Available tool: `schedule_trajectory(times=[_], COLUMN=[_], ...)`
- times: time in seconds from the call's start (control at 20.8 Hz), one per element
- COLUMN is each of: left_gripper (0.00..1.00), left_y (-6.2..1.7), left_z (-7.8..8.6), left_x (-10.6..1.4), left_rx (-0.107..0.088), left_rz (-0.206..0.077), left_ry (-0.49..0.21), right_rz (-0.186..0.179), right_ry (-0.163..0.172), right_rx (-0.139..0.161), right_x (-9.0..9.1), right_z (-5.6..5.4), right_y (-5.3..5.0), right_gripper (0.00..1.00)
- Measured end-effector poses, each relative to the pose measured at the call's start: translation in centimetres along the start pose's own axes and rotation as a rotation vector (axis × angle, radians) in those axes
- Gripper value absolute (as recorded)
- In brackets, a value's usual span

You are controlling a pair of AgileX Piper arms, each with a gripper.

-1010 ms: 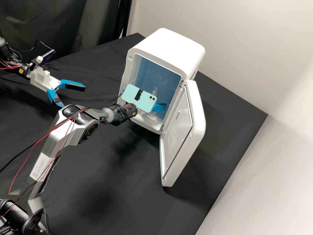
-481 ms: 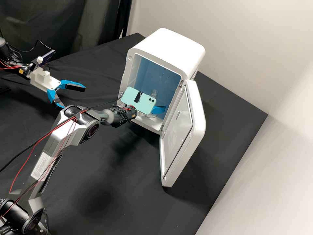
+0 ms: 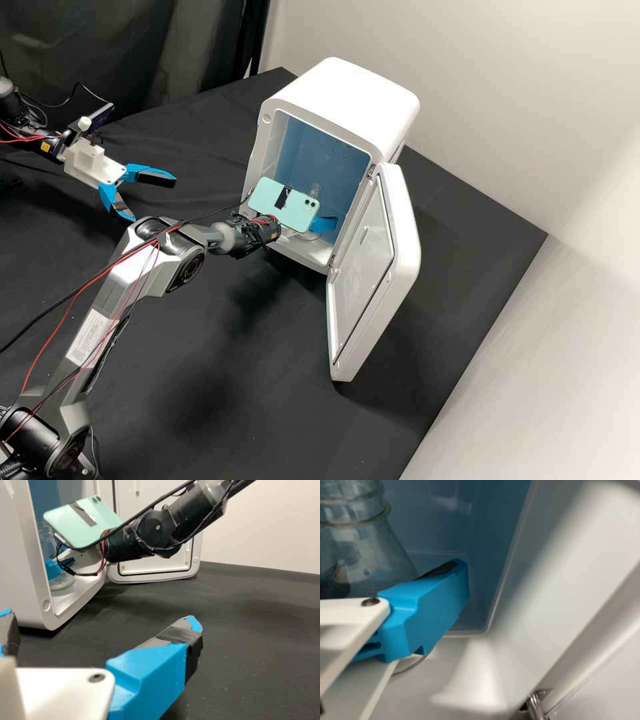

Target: Place the flask in the incubator

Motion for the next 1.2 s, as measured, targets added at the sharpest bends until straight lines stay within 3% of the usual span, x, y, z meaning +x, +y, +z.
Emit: schedule_trajectory(times=[0.1,0.29,0.43,0.77,1.11,1.2], left_gripper=[1.0,1.0,1.0,1.0,1.0,1.0], left_y=[0.12,0.08,0.06,0.1,0.1,-0.21], left_z=[-0.1,-0.1,-0.2,-0.2,-0.2,-0.7], left_x=[0.2,0.2,0.3,0.4,0.4,0.3], left_rx=[0.018,0.016,0.015,0.016,0.017,0.046], left_rz=[0.005,0.005,0.004,0.006,0.006,0.001], left_ry=[0.001,0.004,0.004,0.005,0.005,0.024], right_rz=[0.001,0.024,0.044,0.021,0.011,0.025], right_ry=[0.005,0.016,0.003,-0.031,-0.039,-0.04], right_rx=[0.011,0.04,0.065,0.039,-0.003,-0.009], right_x=[0.2,0.6,0.9,1.5,1.7,1.8], right_z=[-0.3,-1.0,-0.6,0.5,0.8,0.9], right_y=[0.4,1.9,2.8,1.4,0.7,0.6], right_gripper=[0.0,0.0,0.0,0.0,0.0,0.0])
